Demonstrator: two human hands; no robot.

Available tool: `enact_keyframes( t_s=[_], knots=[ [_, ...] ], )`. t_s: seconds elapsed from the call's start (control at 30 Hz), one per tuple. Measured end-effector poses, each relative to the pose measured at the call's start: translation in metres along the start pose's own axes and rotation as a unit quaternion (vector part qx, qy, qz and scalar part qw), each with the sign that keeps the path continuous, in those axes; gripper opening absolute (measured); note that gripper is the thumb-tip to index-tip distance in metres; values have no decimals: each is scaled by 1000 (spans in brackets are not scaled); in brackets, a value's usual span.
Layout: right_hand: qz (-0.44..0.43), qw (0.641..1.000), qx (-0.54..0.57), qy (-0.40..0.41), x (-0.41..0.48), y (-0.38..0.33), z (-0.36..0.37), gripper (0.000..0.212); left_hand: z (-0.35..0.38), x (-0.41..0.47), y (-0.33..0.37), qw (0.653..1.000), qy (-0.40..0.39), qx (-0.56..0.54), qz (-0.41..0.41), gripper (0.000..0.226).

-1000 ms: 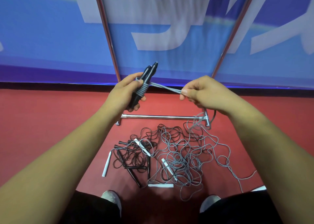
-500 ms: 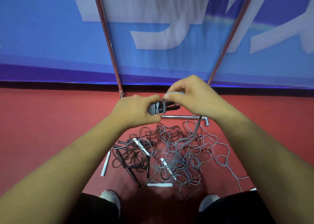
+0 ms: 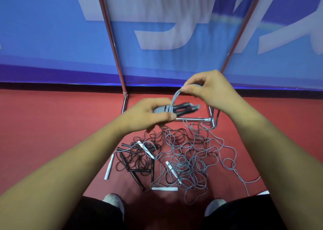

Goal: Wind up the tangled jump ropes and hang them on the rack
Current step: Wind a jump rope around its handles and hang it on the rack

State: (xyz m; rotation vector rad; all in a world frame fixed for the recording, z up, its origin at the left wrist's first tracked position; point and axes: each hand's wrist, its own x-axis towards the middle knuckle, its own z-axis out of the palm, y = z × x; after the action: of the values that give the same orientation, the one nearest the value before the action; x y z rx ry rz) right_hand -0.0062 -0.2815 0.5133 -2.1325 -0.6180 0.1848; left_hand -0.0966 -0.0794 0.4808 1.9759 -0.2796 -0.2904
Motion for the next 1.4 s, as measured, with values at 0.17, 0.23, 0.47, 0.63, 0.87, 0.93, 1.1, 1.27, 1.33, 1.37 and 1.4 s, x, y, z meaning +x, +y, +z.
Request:
enact_keyframes(
  t_s=[0.17,0.23,0.47,0.63,0.87,0.93,1.1,1.27,1.33,1.37,1.4],
  knots=[
    [24,998,-11,-53,1,9,2,14,-4,3,-3,980,72,-185,4,20],
    [29,997,6,-67,1,9,5,13,-2,5,-4,968,91,-235,-4,21],
    [46,991,52,-111,0,5,9,21,4,7,1,910,88,-405,-4,20],
    [38,994,16,-99,-3,0,2,24,0,5,5,904,85,-418,-24,32],
    [71,989,33,-128,-8,2,1,11,-13,8,-2,930,147,-329,-73,16],
    [73,990,17,-123,-7,3,1,10,-13,8,-1,946,177,-260,-82,16],
    [94,990,18,-107,-6,2,1,11,-10,10,0,944,244,-206,-86,15],
    [78,989,-51,-115,-9,-5,-1,12,-13,11,-8,954,257,-130,-88,18],
    [76,987,-59,-127,-12,-6,-2,13,-13,11,-10,963,243,-87,-75,20],
    [71,986,-67,-135,-14,-7,-2,14,-13,10,-14,968,232,-71,-69,20],
    [63,985,-74,-144,-16,-10,-1,14,-13,10,-17,971,222,-52,-67,20]
  ],
)
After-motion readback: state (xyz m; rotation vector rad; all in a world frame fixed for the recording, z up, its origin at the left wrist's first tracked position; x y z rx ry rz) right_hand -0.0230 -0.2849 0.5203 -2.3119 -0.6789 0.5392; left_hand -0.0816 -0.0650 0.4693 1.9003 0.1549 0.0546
